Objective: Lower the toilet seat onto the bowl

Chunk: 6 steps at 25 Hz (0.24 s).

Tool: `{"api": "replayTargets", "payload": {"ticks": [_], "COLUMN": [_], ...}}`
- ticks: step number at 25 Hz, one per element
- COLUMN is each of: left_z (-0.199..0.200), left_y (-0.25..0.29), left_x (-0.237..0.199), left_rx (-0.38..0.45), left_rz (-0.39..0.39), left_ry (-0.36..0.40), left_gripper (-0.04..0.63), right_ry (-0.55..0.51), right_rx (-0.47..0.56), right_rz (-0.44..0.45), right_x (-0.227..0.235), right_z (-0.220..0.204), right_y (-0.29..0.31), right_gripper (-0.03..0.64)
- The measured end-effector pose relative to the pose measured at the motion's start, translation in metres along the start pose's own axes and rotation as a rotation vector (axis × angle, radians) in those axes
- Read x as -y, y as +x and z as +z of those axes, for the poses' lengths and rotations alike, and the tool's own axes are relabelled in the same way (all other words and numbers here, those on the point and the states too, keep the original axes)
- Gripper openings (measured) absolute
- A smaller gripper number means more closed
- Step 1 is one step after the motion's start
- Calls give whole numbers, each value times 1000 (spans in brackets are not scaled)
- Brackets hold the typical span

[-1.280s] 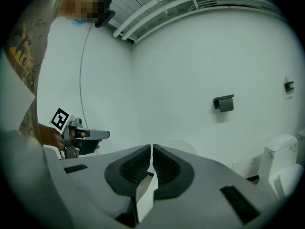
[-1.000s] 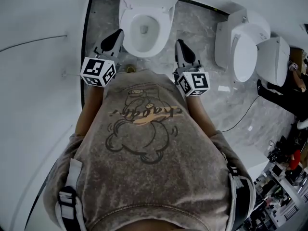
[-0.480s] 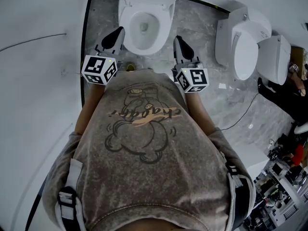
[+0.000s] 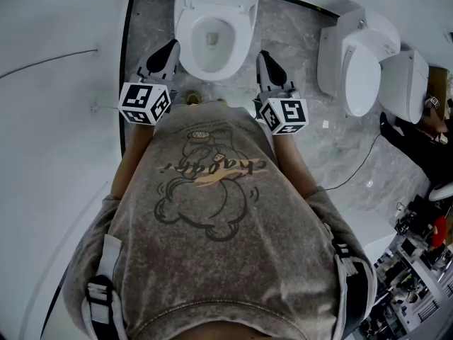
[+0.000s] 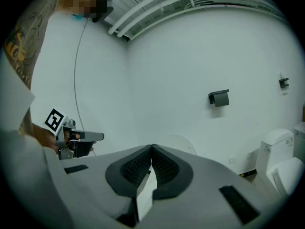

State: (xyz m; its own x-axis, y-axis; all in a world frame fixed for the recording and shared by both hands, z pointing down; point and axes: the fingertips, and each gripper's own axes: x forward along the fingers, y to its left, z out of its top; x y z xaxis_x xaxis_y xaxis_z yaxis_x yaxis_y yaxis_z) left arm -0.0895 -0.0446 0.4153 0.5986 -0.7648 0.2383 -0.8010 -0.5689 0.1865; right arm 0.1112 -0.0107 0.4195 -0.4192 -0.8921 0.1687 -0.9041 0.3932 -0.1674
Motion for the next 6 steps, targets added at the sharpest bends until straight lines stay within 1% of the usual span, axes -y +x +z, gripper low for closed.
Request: {"api": "replayTargets", "payload": {"ticks": [6], "left_z": [-2], "left_y": [-3], "left_x": [-2], "left_rx": [-4], "left_rz": [4], "left_ry": [-6], "left_gripper": [9], "right_ry": [5], "right_rx": [-7], "right_rz": [-11], "right_x": [1], "right_z": [-4], "right_y": [-1], "right_gripper": [26]}}
